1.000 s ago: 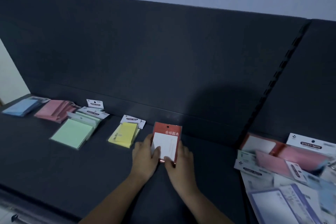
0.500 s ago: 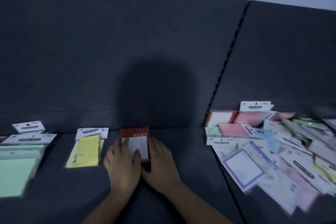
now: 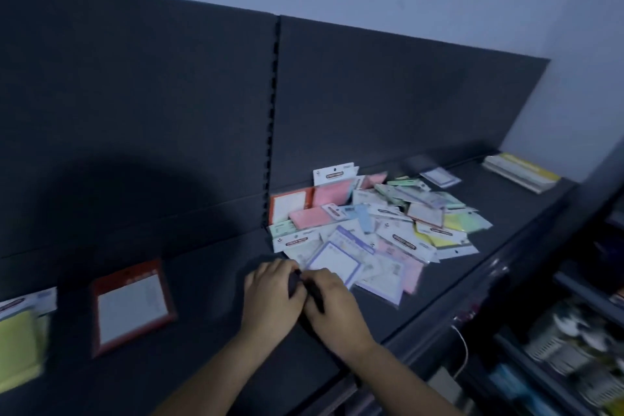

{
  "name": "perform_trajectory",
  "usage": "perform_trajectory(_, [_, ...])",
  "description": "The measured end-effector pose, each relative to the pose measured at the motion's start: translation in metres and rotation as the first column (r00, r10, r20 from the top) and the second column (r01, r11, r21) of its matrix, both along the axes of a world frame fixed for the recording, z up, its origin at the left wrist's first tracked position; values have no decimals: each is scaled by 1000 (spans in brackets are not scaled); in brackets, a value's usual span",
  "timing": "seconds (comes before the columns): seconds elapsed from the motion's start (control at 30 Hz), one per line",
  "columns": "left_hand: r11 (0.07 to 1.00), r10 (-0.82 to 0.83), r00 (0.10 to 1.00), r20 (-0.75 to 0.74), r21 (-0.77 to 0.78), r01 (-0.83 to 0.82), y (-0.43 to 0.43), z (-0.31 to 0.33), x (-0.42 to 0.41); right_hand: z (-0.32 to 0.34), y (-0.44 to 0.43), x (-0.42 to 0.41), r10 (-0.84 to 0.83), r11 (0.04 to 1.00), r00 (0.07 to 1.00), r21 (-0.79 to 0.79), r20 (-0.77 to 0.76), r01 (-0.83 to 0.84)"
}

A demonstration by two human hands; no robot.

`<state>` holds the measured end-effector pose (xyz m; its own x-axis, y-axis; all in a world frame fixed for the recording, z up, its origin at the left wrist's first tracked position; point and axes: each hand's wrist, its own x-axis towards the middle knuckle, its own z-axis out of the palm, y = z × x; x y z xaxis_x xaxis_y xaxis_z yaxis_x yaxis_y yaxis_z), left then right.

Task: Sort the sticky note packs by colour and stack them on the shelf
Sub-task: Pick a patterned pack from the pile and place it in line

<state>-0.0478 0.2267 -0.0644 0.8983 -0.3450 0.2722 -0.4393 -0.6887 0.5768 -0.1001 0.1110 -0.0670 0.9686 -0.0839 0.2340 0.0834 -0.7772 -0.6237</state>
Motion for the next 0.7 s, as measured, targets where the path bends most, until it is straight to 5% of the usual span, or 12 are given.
perform_trajectory(0.27, [986,-39,992,-121,158,58,-82,-5,5,7,-96,-45,-348,930,937,131,10,344])
perform_trajectory(0.7, [960,222,957,-186,213,-182,-169,4,25,17,-252,-15,-527,801,849,348,27,486])
